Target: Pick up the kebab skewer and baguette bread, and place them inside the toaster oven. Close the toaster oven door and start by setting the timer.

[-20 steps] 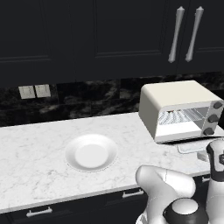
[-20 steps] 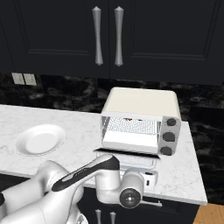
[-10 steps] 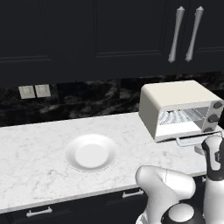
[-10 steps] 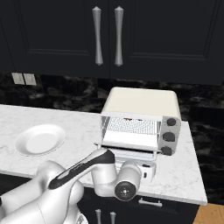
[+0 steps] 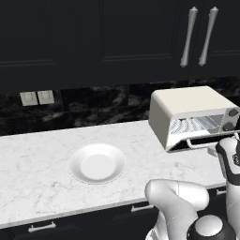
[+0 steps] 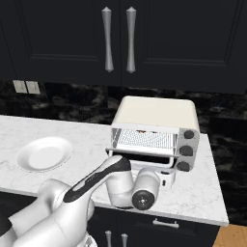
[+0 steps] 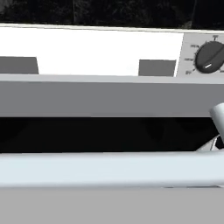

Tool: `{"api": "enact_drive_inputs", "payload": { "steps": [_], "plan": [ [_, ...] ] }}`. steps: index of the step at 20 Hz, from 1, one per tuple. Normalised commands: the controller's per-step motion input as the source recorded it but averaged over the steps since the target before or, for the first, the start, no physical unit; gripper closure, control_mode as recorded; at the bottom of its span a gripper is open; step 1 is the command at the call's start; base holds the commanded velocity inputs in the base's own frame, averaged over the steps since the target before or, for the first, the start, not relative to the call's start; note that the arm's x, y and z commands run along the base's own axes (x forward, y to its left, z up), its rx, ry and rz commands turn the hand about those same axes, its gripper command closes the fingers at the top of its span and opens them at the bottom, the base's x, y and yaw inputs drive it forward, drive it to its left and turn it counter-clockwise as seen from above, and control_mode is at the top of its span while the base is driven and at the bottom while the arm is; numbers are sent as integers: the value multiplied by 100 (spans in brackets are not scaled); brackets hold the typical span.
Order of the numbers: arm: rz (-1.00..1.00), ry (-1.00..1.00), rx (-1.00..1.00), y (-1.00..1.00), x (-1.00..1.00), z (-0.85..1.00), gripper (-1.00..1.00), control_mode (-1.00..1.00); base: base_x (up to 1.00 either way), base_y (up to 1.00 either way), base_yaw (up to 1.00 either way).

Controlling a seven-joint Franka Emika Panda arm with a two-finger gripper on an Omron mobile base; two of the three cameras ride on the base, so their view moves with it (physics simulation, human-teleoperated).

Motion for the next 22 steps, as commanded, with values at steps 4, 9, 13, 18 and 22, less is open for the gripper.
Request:
{"api": "enact_drive_inputs", "payload": {
  "steps": [4, 9, 13, 18, 22],
  "plan": [
    [0, 0, 0, 4, 52, 0, -100, -100, 0, 0, 0],
    [0, 0, 0, 9, 56, 0, -100, -100, 0, 0, 0],
    [0, 0, 0, 7, 37, 0, -100, -100, 0, 0, 0],
    [0, 0, 0, 0, 15, -7, -100, -100, 0, 0, 0],
    [0, -2, 0, 0, 30, -31, -100, -100, 0, 0, 0]
  ]
}}
